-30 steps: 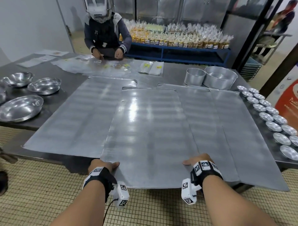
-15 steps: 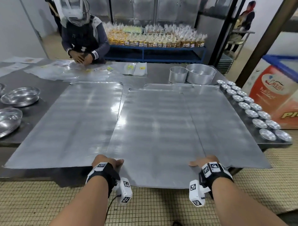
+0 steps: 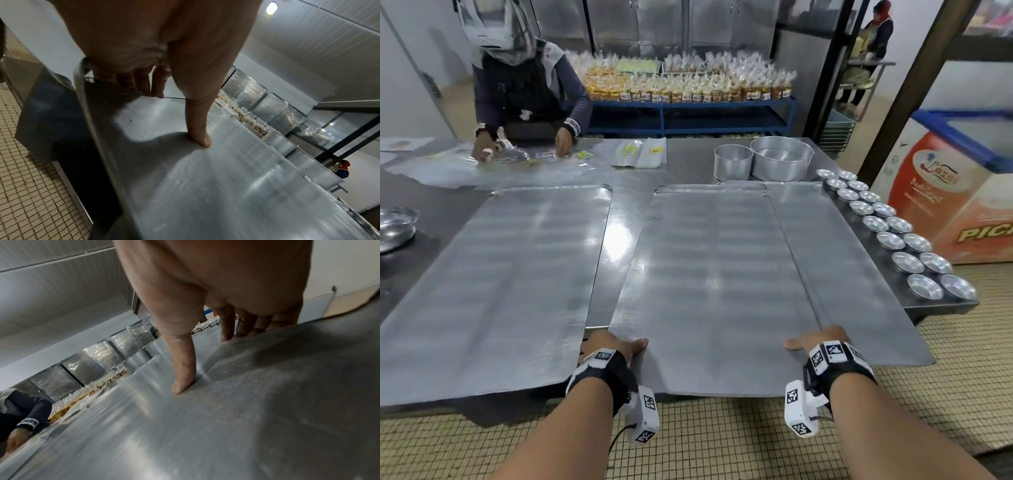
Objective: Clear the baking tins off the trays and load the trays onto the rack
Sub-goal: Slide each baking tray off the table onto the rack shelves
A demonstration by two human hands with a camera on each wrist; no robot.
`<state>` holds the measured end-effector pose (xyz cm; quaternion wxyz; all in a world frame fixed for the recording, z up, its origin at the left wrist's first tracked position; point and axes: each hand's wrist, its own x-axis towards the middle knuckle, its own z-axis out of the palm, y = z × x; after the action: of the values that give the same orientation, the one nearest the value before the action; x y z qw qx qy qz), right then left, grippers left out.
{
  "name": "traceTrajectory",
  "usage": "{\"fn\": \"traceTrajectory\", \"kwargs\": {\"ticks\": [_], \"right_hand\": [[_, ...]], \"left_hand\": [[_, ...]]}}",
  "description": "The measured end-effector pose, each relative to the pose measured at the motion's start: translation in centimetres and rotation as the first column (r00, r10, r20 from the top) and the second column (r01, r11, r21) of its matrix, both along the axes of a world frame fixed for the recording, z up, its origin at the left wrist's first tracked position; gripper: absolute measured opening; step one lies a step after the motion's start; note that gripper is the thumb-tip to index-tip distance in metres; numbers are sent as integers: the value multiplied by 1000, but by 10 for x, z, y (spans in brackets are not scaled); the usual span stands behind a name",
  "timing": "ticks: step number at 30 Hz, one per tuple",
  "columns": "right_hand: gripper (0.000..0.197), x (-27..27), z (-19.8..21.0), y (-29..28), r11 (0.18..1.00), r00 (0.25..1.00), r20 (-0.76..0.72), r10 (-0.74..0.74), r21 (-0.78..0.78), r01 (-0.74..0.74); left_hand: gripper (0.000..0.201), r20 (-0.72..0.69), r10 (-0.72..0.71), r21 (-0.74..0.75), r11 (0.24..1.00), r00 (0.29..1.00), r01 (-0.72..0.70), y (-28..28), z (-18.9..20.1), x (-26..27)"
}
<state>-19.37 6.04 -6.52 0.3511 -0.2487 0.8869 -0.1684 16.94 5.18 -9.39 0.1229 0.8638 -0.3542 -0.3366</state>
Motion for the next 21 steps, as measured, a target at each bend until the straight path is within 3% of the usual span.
{"fn": "traceTrajectory", "kwargs": {"ticks": [5, 8, 11, 14, 17, 21], "right_hand": [[76, -17, -1, -22, 1000, 1000, -21, -11, -10, 11], [81, -24, -8, -33, 1000, 999, -33, -3, -7, 3], [95, -37, -29, -47, 999, 999, -38, 15, 33, -14], [97, -47, -36, -55, 998, 999, -34, 18, 60, -16], [103, -55, -36, -60, 995, 998, -45, 35, 100, -30], [111, -52, -26, -65, 993, 996, 33, 88, 79, -90]], "left_hand": [[73, 20, -27, 45, 999, 999, 26, -21, -8, -23], [75, 26, -26, 80, 996, 999, 23, -30, -18, -32], [94, 43, -11, 122, 992, 999, 5, -35, -28, -37], [93, 71, 14, 169, 985, 997, -26, -37, -24, -39], [98, -96, 40, 146, 989, 995, -25, -45, -23, -40], [78, -194, 49, 157, 987, 980, -18, -51, -21, -45]]}}
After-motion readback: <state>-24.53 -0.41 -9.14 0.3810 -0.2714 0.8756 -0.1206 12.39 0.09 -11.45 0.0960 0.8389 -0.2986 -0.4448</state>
